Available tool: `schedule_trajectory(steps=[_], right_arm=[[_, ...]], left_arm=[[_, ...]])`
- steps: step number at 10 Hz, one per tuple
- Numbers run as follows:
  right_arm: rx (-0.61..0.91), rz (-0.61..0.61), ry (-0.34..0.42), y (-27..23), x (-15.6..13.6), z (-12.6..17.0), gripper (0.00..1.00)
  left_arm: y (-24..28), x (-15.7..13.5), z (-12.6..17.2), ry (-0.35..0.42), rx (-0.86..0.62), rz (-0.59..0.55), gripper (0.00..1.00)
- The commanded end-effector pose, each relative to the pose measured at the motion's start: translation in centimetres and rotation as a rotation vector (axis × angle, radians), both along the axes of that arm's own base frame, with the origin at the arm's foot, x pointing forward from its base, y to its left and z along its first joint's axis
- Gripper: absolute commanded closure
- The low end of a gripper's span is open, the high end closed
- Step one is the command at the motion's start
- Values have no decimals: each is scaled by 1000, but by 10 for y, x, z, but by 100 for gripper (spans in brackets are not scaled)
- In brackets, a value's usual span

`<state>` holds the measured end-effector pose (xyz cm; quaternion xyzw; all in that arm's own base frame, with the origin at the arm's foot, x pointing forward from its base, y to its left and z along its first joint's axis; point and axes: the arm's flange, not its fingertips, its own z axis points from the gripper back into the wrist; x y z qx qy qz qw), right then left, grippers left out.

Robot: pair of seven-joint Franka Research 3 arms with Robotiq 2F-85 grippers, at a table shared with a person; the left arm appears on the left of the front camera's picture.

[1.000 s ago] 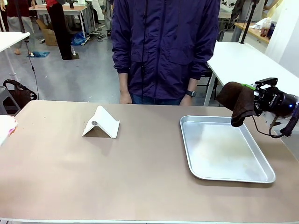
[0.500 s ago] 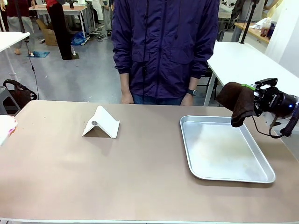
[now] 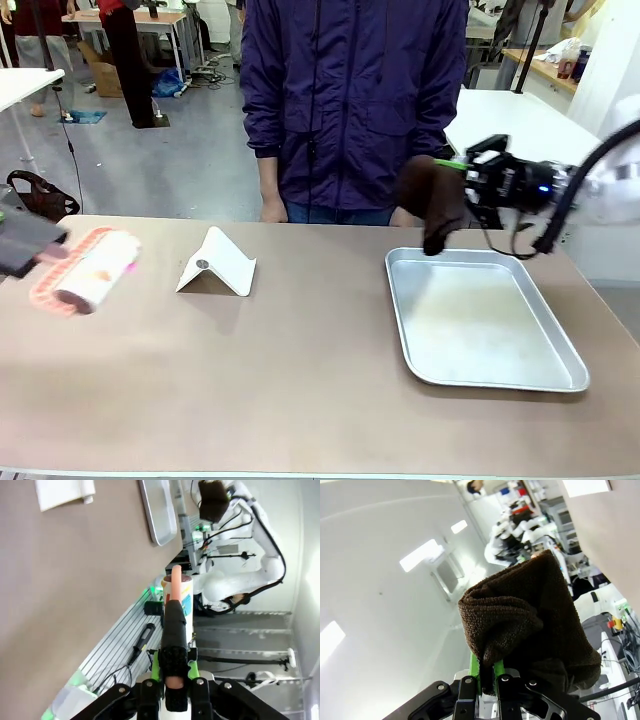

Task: Clean the surface of the table.
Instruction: Return the Lint Roller and towel to their original positions.

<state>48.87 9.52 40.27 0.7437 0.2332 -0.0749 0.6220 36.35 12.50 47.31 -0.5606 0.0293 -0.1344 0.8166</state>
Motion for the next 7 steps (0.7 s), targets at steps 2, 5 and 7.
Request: schedule_trajectory(steps=[2, 5, 7], right_arm=[[-200, -63, 74, 85, 28, 2, 88], [-542, -58, 74, 156, 24, -25, 88], [-672, -120, 86, 178, 18, -53, 88]], left_arm=[[-74, 31, 45, -24, 31, -13, 78], [-158, 71, 57, -15, 48, 75, 78], [-191, 104, 49, -8, 166, 81, 78]])
